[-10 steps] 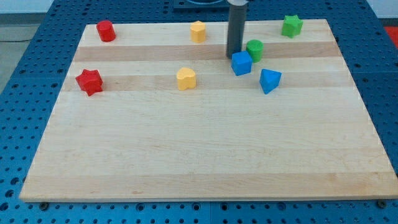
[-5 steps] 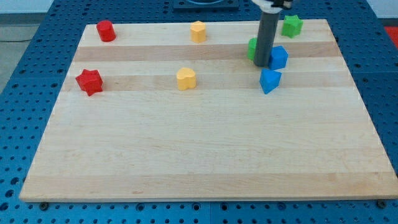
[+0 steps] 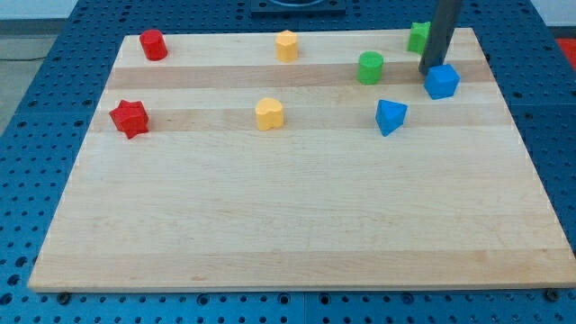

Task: Move the blue cube to the bottom of the green star

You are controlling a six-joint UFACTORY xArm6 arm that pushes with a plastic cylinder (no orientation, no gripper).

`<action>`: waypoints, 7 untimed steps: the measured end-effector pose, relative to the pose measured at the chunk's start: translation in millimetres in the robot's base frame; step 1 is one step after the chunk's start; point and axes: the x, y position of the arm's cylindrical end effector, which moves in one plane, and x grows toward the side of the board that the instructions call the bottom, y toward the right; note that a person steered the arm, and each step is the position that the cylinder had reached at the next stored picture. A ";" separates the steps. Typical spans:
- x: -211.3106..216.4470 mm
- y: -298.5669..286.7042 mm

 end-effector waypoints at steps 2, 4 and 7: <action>27.4 4.3; 14.0 32.0; 57.7 20.9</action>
